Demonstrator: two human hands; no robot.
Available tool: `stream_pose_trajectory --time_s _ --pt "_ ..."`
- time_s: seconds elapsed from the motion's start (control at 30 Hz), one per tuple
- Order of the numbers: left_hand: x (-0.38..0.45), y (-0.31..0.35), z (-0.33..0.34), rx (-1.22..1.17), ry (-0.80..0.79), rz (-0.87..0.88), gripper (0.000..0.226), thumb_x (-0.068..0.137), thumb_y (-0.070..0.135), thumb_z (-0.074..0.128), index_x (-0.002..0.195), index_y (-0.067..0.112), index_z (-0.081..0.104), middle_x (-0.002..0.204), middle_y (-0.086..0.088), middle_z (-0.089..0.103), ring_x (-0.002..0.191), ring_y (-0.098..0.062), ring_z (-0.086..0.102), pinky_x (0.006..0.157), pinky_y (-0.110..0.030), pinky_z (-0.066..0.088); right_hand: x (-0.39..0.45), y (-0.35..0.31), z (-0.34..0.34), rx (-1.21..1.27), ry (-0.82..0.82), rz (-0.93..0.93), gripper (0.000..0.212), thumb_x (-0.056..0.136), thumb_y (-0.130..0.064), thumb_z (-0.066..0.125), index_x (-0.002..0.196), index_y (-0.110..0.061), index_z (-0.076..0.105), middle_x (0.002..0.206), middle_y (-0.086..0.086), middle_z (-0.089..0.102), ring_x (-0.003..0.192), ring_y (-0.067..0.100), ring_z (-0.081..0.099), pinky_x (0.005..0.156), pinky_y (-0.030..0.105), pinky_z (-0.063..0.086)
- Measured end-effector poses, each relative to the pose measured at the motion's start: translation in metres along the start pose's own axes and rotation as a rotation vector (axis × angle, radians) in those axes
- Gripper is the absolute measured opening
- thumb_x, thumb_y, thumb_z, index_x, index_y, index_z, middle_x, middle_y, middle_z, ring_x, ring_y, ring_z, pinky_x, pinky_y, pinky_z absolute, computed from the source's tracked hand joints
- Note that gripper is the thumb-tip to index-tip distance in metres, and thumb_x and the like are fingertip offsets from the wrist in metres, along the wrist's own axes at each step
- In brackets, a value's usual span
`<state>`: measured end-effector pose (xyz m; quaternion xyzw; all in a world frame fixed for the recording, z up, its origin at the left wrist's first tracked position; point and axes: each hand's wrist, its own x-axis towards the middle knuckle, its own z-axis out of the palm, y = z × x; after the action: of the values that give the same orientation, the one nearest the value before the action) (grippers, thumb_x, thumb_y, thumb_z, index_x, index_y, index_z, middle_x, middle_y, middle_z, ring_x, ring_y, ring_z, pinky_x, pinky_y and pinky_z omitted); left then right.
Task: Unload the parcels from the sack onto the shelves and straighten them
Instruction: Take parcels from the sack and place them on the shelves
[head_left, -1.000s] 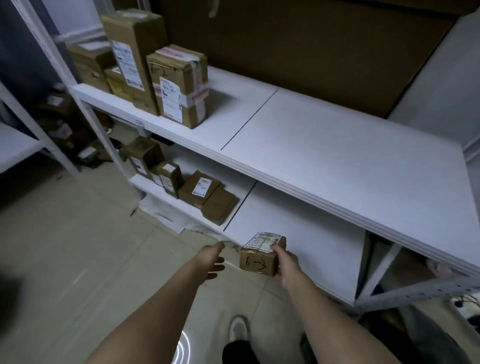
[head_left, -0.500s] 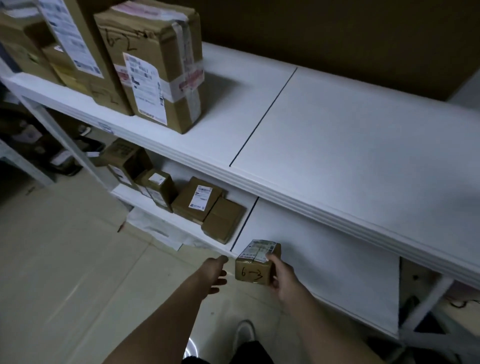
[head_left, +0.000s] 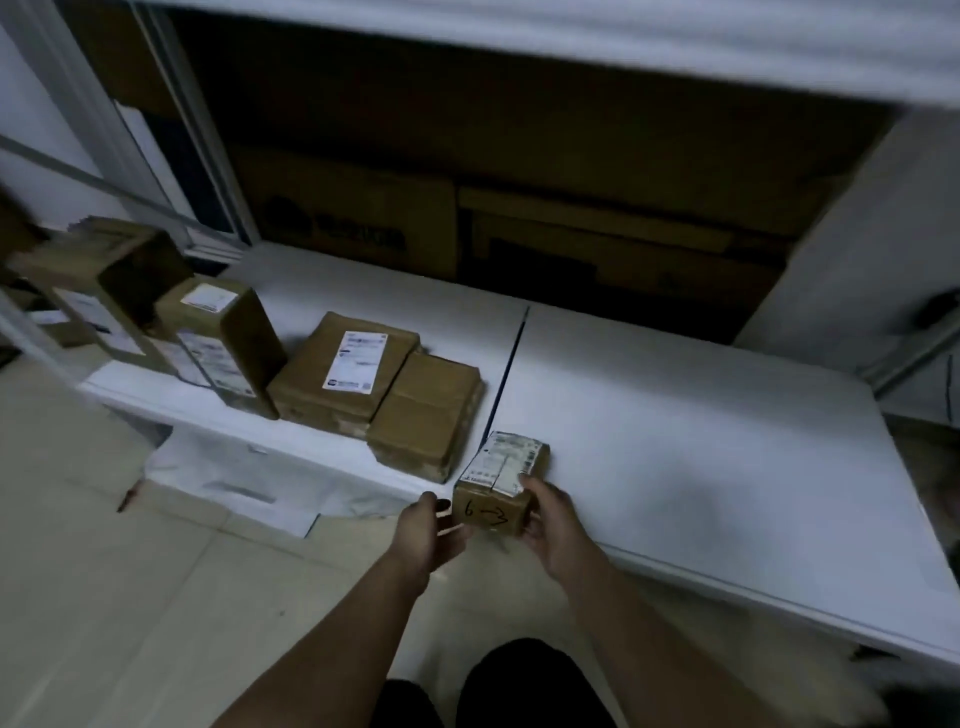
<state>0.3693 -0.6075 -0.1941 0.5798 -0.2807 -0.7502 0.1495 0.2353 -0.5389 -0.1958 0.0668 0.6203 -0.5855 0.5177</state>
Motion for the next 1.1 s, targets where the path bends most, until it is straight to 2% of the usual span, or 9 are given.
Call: stream_pose_trajectory --time_s 0.17,0.27,0.37,0.47,0.6,0.73,0.83,0.93,1.1 --pt "0.046 -0.023 -0.014 -0.187 -0.008 0.023 0.025 0.1 0.02 0.031 0.108 0.004 0.048 0.096 -0.014 0.062 0.074 -0.024 0.064 0.066 -0.03 0.051 0.037 0.027 0.002 -0.017 -0.048 -0.105 0.031 0.095 -0.015 0.055 0.124 -0.005 0.059 0.095 0.008 0.071 0.076 0.018 0.068 0.052 0.024 0.051" --pt "0.059 -0.026 -0.019 -0.201 -0.015 0.04 0.022 0.099 0.019 0.033 0.105 0.005 0.048 0.099 -0.014 0.06 0.075 -0.024 0.063 0.071 -0.031 0.051 0.046 0.034 0.008 -0.067 -0.039 -0.156 0.025 0.096 -0.016 0.055 0.119 -0.008 0.059 0.107 0.01 0.07 0.085 0.02 0.067 0.051 0.021 0.049" --pt "0.064 -0.028 -0.02 -0.199 -0.034 0.059 0.022 0.099 0.02 0.034 0.105 0.005 0.048 0.093 -0.012 0.06 0.075 -0.024 0.063 0.075 -0.031 0.051 0.049 0.037 0.013 -0.154 -0.014 -0.226 0.011 0.096 -0.015 0.056 0.104 -0.012 0.061 0.1 0.006 0.069 0.076 0.011 0.066 0.05 0.019 0.048" --pt "0.063 -0.027 -0.019 -0.179 -0.068 0.073 0.026 0.1 0.022 0.033 0.11 0.004 0.05 0.093 -0.01 0.06 0.075 -0.022 0.063 0.071 -0.029 0.053 0.056 0.041 0.018 -0.252 0.053 -0.316 0.013 0.097 -0.015 0.053 0.105 -0.01 0.062 0.1 0.009 0.067 0.072 0.008 0.063 0.056 0.022 0.047" --pt "0.062 -0.022 -0.015 -0.116 -0.089 0.079 0.032 0.1 0.024 0.034 0.118 0.005 0.053 0.112 -0.011 0.058 0.08 -0.02 0.063 0.062 -0.023 0.055 0.066 0.04 0.021 -0.321 0.172 -0.333 0.02 0.096 -0.021 0.053 0.107 -0.007 0.063 0.109 0.013 0.068 0.085 0.022 0.062 0.079 0.04 0.053" --pt "0.061 -0.018 -0.012 -0.073 -0.098 0.089 0.027 0.1 0.025 0.039 0.112 0.008 0.056 0.102 -0.005 0.058 0.079 -0.018 0.063 0.066 -0.026 0.053 0.076 0.039 0.023 -0.278 0.198 -0.314 0.023 0.096 -0.026 0.055 0.109 -0.009 0.062 0.104 0.011 0.066 0.075 0.018 0.059 0.06 0.028 0.05" --pt "0.063 -0.015 -0.014 -0.05 -0.053 0.112 0.017 0.099 0.024 0.041 0.1 0.012 0.053 0.09 -0.002 0.055 0.073 -0.016 0.061 0.066 -0.027 0.051 0.081 0.039 0.026 -0.225 0.228 -0.31 0.016 0.096 -0.024 0.055 0.09 -0.012 0.062 0.092 0.009 0.064 0.072 0.018 0.059 0.068 0.037 0.055" --pt "0.067 -0.01 -0.018 -0.038 -0.016 0.152 0.014 0.099 0.024 0.042 0.099 0.013 0.05 0.086 -0.002 0.052 0.072 -0.016 0.06 0.067 -0.028 0.049 0.085 0.035 0.032 -0.168 0.262 -0.305 0.024 0.096 -0.021 0.055 0.073 -0.016 0.058 0.084 0.009 0.063 0.074 0.025 0.061 0.078 0.044 0.056" --pt "0.071 -0.003 -0.025 0.013 -0.03 0.179 0.017 0.098 0.026 0.045 0.109 0.014 0.047 0.092 -0.002 0.052 0.075 -0.015 0.059 0.071 -0.029 0.047 0.091 0.03 0.04 -0.116 0.308 -0.308 0.02 0.095 -0.021 0.057 0.083 -0.005 0.061 0.083 0.012 0.064 0.074 0.026 0.061 0.067 0.037 0.056"
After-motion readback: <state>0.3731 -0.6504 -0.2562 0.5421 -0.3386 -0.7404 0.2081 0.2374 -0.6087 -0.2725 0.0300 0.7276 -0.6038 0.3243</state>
